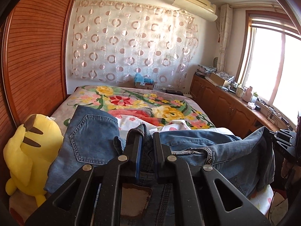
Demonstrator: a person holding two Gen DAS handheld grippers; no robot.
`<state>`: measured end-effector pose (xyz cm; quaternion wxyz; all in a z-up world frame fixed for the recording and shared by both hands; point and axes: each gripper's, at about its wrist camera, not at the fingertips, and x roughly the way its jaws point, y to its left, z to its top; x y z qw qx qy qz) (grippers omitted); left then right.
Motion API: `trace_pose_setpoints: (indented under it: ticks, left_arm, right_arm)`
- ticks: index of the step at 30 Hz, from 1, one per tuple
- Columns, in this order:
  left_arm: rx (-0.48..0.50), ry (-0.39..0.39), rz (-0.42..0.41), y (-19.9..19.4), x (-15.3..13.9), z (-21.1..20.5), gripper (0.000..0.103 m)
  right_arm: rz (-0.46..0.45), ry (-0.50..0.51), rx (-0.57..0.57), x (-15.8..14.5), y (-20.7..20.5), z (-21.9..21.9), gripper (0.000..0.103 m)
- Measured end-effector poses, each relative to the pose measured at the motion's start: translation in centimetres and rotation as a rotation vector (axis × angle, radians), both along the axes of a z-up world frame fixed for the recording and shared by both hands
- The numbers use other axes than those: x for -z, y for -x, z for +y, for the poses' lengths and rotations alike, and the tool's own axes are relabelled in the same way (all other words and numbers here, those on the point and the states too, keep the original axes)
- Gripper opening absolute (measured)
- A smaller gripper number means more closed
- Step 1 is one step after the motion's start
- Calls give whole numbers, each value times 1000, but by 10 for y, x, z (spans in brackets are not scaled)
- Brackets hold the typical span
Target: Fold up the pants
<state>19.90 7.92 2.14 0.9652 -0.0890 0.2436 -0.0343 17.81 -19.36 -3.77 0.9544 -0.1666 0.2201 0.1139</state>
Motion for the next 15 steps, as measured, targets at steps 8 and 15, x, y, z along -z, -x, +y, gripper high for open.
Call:
trace_pose_setpoints:
  ticks: [8, 15]
  left_arm:
    - [-24, 13, -37, -19, -12, 15, 12]
    - [-34, -23, 12, -56, 7, 19, 12]
  right_arm:
    - [-86, 7, -29, -26, -24, 3, 1]
    - [-51, 49, -32, 0, -80, 15, 1]
